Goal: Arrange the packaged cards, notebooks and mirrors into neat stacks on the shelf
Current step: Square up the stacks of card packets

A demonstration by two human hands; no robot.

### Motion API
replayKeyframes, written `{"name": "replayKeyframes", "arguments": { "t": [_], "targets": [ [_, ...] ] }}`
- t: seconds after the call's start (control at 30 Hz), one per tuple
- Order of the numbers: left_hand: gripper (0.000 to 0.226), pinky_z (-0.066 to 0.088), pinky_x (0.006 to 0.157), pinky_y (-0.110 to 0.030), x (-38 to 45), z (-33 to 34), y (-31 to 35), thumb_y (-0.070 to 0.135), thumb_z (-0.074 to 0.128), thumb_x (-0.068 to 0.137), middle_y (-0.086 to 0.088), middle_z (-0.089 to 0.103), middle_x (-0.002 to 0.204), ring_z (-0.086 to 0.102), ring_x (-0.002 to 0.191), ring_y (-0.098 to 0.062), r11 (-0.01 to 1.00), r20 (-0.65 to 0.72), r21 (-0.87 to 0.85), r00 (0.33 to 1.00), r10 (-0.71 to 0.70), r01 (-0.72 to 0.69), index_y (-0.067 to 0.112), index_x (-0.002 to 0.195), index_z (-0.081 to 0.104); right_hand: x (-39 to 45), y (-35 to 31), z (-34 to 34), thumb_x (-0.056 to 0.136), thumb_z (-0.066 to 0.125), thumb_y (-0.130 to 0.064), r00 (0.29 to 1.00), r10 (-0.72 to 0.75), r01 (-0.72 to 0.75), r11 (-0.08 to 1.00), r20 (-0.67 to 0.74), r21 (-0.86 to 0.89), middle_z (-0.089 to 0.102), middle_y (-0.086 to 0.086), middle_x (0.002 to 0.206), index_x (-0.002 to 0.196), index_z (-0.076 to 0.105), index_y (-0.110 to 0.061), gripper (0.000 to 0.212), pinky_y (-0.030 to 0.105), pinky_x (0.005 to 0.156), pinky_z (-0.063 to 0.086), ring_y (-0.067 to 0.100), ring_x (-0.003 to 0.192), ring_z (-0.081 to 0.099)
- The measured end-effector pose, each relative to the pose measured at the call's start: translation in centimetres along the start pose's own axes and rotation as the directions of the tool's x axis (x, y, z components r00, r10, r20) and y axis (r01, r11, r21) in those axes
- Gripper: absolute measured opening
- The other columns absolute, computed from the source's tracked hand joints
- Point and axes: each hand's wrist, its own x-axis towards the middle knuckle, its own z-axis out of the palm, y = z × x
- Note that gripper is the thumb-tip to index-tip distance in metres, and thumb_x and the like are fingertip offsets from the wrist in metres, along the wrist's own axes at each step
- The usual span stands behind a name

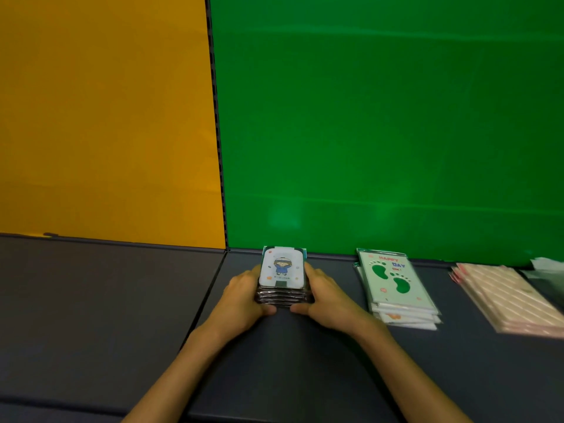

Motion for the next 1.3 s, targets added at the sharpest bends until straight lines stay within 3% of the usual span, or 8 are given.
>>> {"name": "replayKeyframes", "arguments": {
  "t": [0.27,0.43,0.63,0.8,1.0,1.13,1.3],
  "targets": [
    [0.076,0.051,0.093,-0.030,0.8,-1.3,-0.7,0.009,0.086,0.068,0.003,0.070,0.118,0.063,0.106,-0.014,1.000,-0.013,-0.007,1.000,-0.019,0.019,0.023,0.135,0.055,1.5,-1.0,1.3,0.082,0.078,-0.024,0.999,-0.003,0.002,1.000,-0.045,-0.029,0.050,0.005,0.128,0.149,0.031,-0.025,0.081,0.033,0.105,0.040,0.021,0.123,0.046],
    [0.078,0.049,0.098,-0.037,1.3,-1.7,-1.0,0.016,0.087,0.068,0.001,0.065,0.121,0.060,0.111,-0.017,1.000,0.006,0.002,1.000,0.002,-0.002,0.026,0.138,0.052,2.2,-1.1,1.1,0.080,0.079,-0.022,0.998,0.018,-0.019,1.000,-0.064,-0.022,0.051,0.006,0.127,0.147,0.035,-0.024,0.080,0.033,0.105,0.041,0.021,0.123,0.048],
    [0.074,0.049,0.097,-0.032,1.1,-1.5,-1.2,0.018,0.085,0.072,0.001,0.063,0.121,0.059,0.111,-0.017,1.000,0.000,0.001,1.000,0.019,-0.019,0.026,0.137,0.051,1.9,-1.3,1.0,0.079,0.079,-0.024,0.997,0.037,-0.038,0.999,-0.069,-0.011,0.052,0.002,0.122,0.146,0.037,-0.028,0.079,0.032,0.104,0.043,0.018,0.119,0.050],
    [0.082,0.047,0.094,-0.027,0.5,-2.4,-0.9,0.028,0.084,0.072,0.004,0.062,0.126,0.057,0.113,-0.014,0.996,-0.002,0.029,0.996,0.084,-0.084,0.029,0.143,0.044,1.2,-1.7,0.6,0.075,0.082,-0.033,0.995,0.069,-0.069,0.998,-0.067,-0.002,0.053,0.001,0.123,0.140,0.044,-0.030,0.075,0.041,0.105,0.046,0.018,0.118,0.053],
    [0.067,0.038,0.107,-0.039,0.3,-3.9,1.3,0.054,0.061,0.086,0.008,0.039,0.154,0.040,0.137,-0.017,0.935,-0.088,0.302,0.971,0.221,-0.185,0.035,0.147,0.042,-0.6,-2.3,-2.0,0.089,0.068,-0.039,0.982,0.063,-0.097,0.977,-0.178,-0.190,0.055,0.004,0.138,0.139,0.052,-0.014,0.058,0.032,0.106,0.041,0.021,0.126,0.051],
    [0.055,0.039,0.106,-0.038,0.8,-3.4,4.1,0.057,0.053,0.090,0.006,0.045,0.152,0.043,0.135,-0.018,0.855,-0.080,0.433,0.933,0.351,-0.285,0.036,0.142,0.050,-2.2,-1.5,-4.3,0.092,0.060,-0.040,0.970,0.003,-0.087,0.939,-0.243,-0.334,0.058,0.002,0.131,0.135,0.057,-0.019,0.047,0.033,0.104,0.040,0.021,0.123,0.051],
    [0.055,0.037,0.108,-0.040,1.7,-0.6,8.0,0.061,0.043,0.093,0.005,0.049,0.148,0.044,0.135,-0.019,0.791,-0.024,0.509,0.914,0.406,-0.338,0.035,0.140,0.052,-4.8,1.2,-7.9,0.091,0.060,-0.041,0.961,0.016,-0.131,0.905,-0.275,-0.405,0.062,0.003,0.128,0.129,0.061,-0.022,0.042,0.036,0.101,0.044,0.023,0.121,0.055]
  ]
}}
